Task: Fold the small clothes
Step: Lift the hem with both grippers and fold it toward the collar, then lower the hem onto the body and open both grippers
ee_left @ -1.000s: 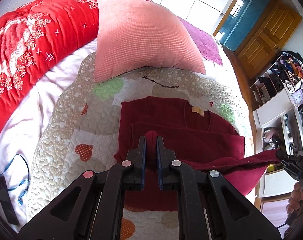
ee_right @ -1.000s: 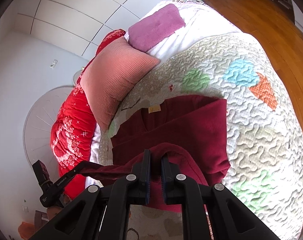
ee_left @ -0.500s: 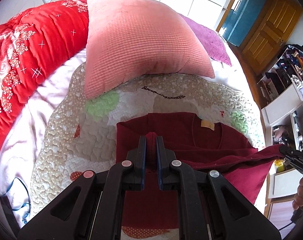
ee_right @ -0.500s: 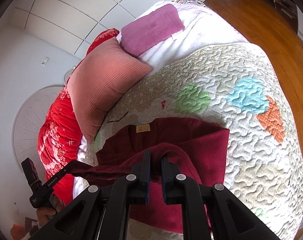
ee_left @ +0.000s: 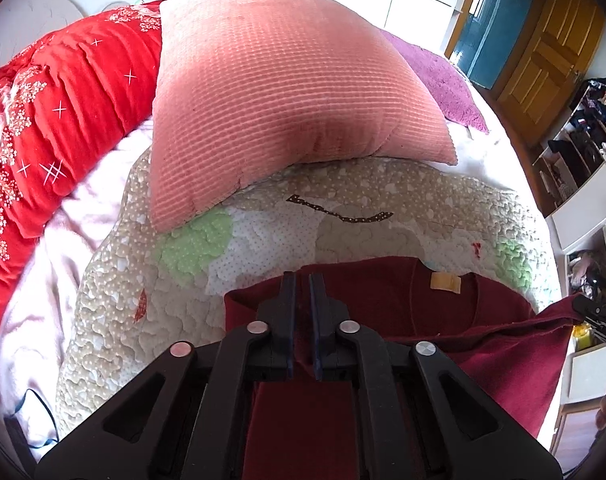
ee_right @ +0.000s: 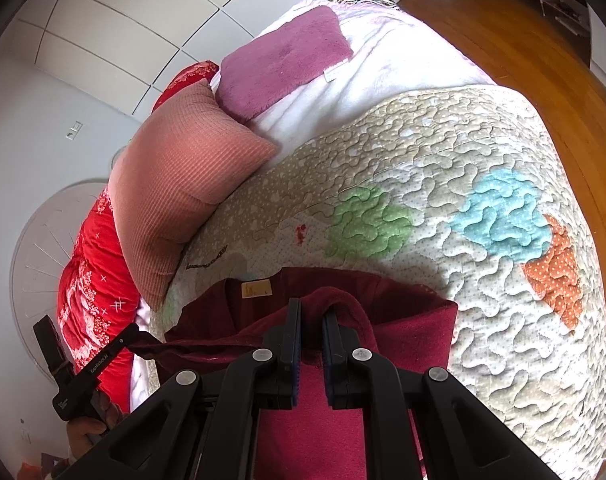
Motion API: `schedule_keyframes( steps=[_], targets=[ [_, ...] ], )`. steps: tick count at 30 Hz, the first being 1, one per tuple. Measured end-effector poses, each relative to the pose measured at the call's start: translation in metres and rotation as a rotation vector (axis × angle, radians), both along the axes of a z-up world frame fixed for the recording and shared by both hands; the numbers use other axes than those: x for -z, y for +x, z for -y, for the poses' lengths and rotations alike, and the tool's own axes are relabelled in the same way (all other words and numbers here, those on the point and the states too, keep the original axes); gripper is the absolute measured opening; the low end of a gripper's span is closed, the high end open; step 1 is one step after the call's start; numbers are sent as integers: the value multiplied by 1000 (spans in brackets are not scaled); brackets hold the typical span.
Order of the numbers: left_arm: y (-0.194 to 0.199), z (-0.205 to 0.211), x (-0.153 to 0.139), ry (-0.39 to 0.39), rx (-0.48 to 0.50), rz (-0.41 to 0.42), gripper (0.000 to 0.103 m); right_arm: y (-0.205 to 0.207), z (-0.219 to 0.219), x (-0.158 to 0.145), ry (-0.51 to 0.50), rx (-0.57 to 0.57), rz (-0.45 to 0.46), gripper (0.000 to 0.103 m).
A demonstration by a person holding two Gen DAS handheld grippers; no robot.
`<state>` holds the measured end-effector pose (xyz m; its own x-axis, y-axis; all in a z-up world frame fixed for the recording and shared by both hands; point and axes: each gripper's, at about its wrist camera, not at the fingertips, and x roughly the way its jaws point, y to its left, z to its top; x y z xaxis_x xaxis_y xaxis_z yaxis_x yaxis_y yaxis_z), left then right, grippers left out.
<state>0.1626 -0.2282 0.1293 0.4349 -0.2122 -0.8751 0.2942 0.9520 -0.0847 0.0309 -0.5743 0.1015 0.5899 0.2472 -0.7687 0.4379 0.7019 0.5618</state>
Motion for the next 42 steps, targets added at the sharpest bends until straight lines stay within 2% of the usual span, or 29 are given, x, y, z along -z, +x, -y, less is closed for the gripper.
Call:
schedule_keyframes(
  steps=[5, 8, 10, 11, 13, 14, 15, 17, 20, 22, 25, 27, 28, 29, 30, 32, 35, 38, 42],
  targets=[
    [13, 9, 18, 18, -21, -25, 2, 10, 15, 29, 81, 79, -40, 8],
    [20, 2, 29, -20, -74, -96, 2, 14, 24, 38, 133, 108, -87, 9],
    [21, -8, 31, -61, -113, -127, 4, 10, 25, 31, 143, 105, -63, 11],
    [21, -12, 31, -65, -120, -134, 5, 7, 24, 27, 129, 93, -57, 12],
    [18, -17, 29, -57, -119, -134, 23, 5, 21, 20, 89, 59, -56, 15],
    [16, -19, 27, -61, -114, -129, 25, 2, 21, 15, 38, 60, -56, 26],
    [14, -20, 25, -67, -110, -124, 25, -2, 24, 9, -15, 76, -43, 32],
    [10, -22, 22, -74, -100, -119, 25, -10, 33, -2, -38, 110, 3, 36],
    [1, -18, 21, -80, -72, -98, 25, -15, 34, -8, -24, 78, 15, 36],
    [-2, -6, 26, -58, -38, -98, 25, -13, 22, -6, -64, 24, -8, 36],
    [-1, 9, 37, -32, -30, -109, 25, -1, 1, 15, -133, -51, -93, 36],
    [3, 13, 48, -17, -55, -130, 25, 6, -6, 30, -156, -72, -113, 35],
    [6, 14, 56, 15, -76, -140, 25, 9, -9, 34, -186, -78, -115, 28],
    [9, 15, 62, 34, -88, -144, 25, 11, -8, 37, -237, -76, -130, 14],
    [12, 15, 68, 51, -95, -150, 25, 14, -7, 40, -293, -66, -150, 10],
    [19, 18, 82, 113, -107, -151, 26, 21, 0, 52, -309, -42, -185, 10],
    [25, 25, 98, 181, -103, -144, 27, 29, -1, 73, -337, -70, -245, 10],
    [21, 29, 97, 195, -90, -117, 28, 25, -3, 63, -376, -78, -229, 10],
    [13, 21, 85, 154, -86, -128, 27, 3, -6, 28, -368, -56, -191, 10]
  ],
)
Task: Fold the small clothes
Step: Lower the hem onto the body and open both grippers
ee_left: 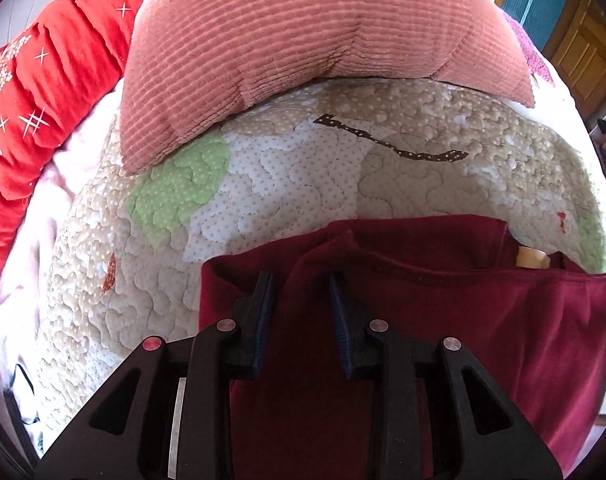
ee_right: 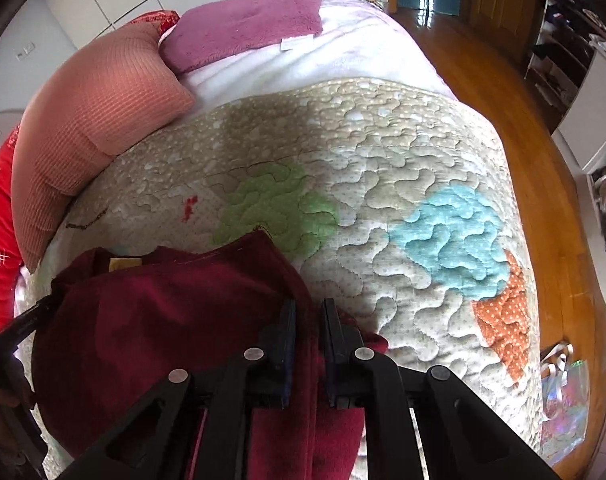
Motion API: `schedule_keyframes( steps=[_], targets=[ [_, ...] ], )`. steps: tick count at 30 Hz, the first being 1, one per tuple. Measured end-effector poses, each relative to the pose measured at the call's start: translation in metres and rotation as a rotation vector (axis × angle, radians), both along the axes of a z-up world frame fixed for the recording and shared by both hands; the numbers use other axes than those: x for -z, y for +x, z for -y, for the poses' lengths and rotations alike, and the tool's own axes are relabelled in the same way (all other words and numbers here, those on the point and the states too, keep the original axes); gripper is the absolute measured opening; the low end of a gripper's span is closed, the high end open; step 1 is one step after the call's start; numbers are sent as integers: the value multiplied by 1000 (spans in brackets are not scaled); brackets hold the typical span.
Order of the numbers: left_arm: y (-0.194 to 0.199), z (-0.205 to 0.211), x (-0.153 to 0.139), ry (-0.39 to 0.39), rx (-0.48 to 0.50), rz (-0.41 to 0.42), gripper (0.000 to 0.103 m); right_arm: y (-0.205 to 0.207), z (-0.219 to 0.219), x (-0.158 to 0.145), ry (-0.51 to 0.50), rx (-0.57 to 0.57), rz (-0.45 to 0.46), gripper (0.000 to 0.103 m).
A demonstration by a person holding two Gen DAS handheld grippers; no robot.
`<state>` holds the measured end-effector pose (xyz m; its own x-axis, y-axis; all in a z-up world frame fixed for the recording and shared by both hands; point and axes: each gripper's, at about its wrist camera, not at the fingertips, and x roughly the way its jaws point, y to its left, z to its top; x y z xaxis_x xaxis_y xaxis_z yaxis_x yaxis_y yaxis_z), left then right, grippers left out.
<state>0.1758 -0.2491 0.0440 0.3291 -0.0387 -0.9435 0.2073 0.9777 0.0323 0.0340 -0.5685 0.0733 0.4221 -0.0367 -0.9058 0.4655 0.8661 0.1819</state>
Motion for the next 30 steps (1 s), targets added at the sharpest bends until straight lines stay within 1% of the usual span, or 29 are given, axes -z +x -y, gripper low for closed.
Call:
schedule_keyframes(
  steps=[2, 5, 7, 8, 11, 13, 14, 16, 18, 20, 22, 25, 27, 30],
  targets=[
    [-9, -7, -13, -32, -1, 9, 27, -13, -12, -19, 13, -48, 39, 10],
    [-28, -21, -33, -84, -2, 24, 27, -28, -36, -30, 36, -135, 54, 10],
    [-42, -31, -42, -104, -10, 26, 27, -35, -50, -28, 46, -193, 46, 10],
    [-50, -36, -46, -113, -12, 28, 27, -37, -57, -23, 31, -217, 31, 10],
    [-74, -43, -53, -112, -18, 31, 27, -37, -66, 0, 1, -235, -30, 10],
    [-86, -47, -48, -106, -25, 12, 27, -34, -57, 23, -1, -199, -104, 10],
    [-90, -47, -43, -104, -23, -10, 27, -32, -50, 33, 30, -176, -118, 10],
    [-98, -52, -30, -93, -34, -57, 27, -36, -41, 32, 85, -120, -93, 10],
    [-104, -56, -21, -100, -54, -96, 27, -40, -41, 21, 101, -100, -86, 10],
    [-109, -56, -20, -98, -56, -103, 27, -47, -49, 6, 85, -122, -76, 10],
    [-113, -54, -24, -94, -49, -98, 27, -57, -58, -10, 72, -150, -44, 10],
    [-118, -55, -25, -96, -50, -100, 27, -74, -74, -20, 54, -192, -21, 10],
    [-121, -59, -26, -97, -50, -98, 27, -79, -86, -13, 50, -227, -33, 10],
    [-127, -64, -24, -101, -60, -104, 27, -79, -102, 18, 64, -246, -131, 10]
  ],
)
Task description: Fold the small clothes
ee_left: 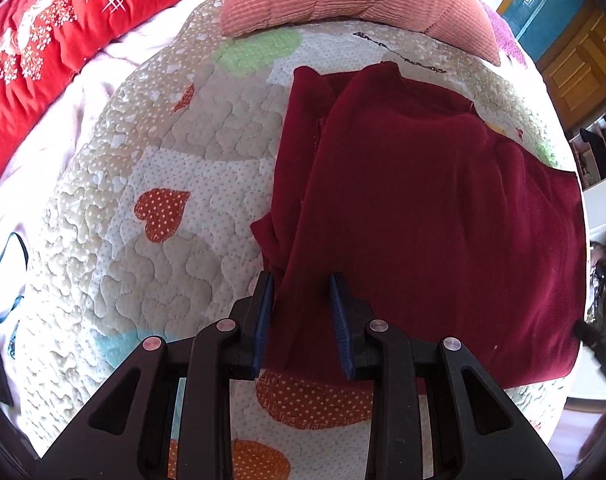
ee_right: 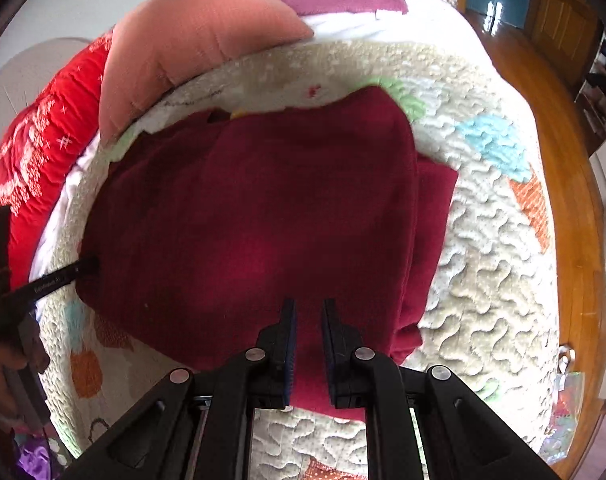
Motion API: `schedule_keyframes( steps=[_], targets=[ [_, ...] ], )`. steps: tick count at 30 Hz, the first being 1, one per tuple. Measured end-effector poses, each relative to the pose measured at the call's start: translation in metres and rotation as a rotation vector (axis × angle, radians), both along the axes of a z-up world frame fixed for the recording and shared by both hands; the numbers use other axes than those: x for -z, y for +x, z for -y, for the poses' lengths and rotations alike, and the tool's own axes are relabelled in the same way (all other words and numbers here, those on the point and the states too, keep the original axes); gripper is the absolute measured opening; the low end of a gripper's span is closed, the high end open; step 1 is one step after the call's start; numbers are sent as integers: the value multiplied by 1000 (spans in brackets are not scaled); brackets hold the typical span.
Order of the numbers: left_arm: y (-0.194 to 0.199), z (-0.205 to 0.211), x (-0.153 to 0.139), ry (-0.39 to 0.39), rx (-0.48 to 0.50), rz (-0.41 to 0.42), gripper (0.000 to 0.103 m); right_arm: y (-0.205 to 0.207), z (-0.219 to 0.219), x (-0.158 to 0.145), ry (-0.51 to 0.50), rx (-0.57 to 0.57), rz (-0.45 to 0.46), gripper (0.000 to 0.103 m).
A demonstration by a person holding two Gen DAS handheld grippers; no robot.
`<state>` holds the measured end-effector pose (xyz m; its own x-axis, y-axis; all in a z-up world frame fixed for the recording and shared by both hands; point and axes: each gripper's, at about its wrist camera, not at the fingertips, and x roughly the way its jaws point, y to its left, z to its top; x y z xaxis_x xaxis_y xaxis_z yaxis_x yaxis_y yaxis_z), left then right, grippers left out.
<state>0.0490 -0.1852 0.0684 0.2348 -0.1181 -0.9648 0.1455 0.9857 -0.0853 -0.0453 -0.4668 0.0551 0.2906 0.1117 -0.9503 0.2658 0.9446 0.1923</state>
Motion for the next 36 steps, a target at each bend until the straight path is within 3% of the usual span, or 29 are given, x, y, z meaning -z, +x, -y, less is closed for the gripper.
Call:
schedule_keyframes(
  steps=[3, 11, 13, 15, 21, 24, 27, 36],
  targets=[
    [-4, -3, -1, -1, -8, -8, 27, -2, 0, 25, 27, 30, -75, 10],
    [-15, -13, -16, -1, -15, -9, 28, -5, -4, -15, 71, 50, -11, 12],
    [-17, -15, -19, -6, -21, -6, 37, -6, -5, -19, 69, 60, 8, 13],
    [-18, -16, -22, -20, -32, 0, 45, -8, -4, -12, 70, 85, -10, 13],
    [-18, -19, -22, -34, -45, -17, 46, -13, 1, 28, 81, 96, -128, 14],
    [-20, -20, -23, -47, -48, -19, 46, -11, 1, 15, 101, 95, -118, 17],
    [-23, -23, -24, -64, -56, -21, 46, -7, -6, -5, 129, 80, -72, 29],
    [-31, -39, -15, -108, -101, -49, 46, 60, -62, -41, 165, -23, 23, 30]
  ],
)
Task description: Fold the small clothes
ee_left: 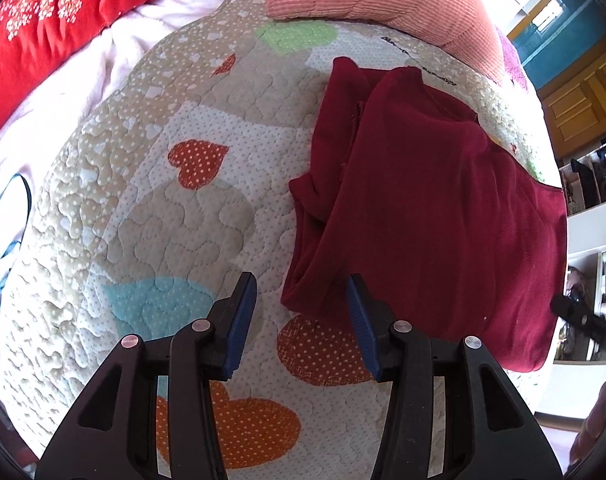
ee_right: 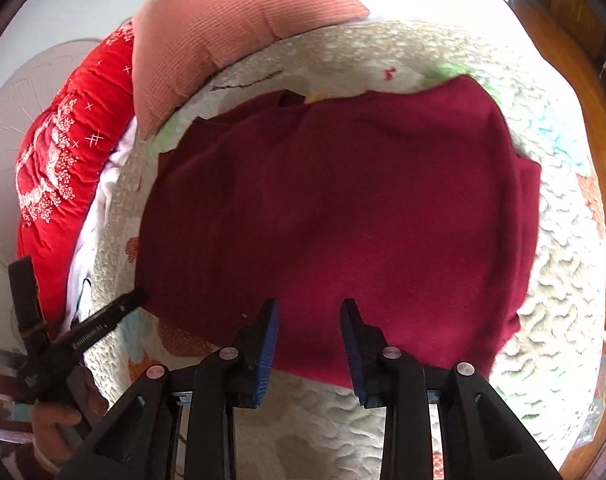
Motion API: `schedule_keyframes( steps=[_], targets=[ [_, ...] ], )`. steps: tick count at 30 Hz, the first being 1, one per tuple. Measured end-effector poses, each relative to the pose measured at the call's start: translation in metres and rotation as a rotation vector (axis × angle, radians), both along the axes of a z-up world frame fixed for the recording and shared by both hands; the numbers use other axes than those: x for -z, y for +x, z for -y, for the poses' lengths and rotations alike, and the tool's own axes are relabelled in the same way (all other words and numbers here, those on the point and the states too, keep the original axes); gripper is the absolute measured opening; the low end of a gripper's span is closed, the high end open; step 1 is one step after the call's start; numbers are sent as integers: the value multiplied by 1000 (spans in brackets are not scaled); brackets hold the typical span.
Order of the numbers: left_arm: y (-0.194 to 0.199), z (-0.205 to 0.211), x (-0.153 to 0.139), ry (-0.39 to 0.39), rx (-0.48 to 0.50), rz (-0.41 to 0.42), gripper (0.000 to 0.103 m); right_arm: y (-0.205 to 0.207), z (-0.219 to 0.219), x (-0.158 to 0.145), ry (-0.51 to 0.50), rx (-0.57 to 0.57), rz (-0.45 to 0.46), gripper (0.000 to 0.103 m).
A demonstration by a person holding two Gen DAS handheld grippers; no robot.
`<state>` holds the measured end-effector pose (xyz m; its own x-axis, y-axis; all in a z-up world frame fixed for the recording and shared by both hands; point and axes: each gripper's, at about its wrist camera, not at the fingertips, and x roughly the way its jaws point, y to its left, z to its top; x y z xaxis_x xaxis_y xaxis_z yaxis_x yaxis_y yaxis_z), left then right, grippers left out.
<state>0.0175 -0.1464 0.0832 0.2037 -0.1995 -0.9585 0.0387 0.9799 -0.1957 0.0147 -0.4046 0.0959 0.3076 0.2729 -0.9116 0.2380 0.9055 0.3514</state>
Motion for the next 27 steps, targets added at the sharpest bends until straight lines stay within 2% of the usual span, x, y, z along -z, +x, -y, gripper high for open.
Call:
schedule_keyframes(
  steps=[9, 14, 17, 23, 24, 26, 27],
  targets=[
    [-5, -6, 17, -92, -58, -34, 46, 97, -83, -12, 69, -133, 51, 30],
    [-6, -14, 25, -147, -87, -45, 46, 131, -122, -2, 64, -194, 23, 30],
    [-8, -19, 28, -184, -115, -46, 47, 146, -134, 12, 78, -190, -21, 30],
    [-8, -27, 34, -226, -142, -57, 47, 174, -143, 54, 110, -90, -123, 30],
    [-7, -28, 34, -229, -141, -55, 47, 175, -142, 57, 104, -77, -122, 25],
    [-3, -27, 35, -232, -139, -52, 47, 176, -142, 55, 62, -69, -105, 6],
    [-2, -27, 35, -232, -139, -50, 47, 176, -141, 50, 67, -69, -74, 6]
  ],
)
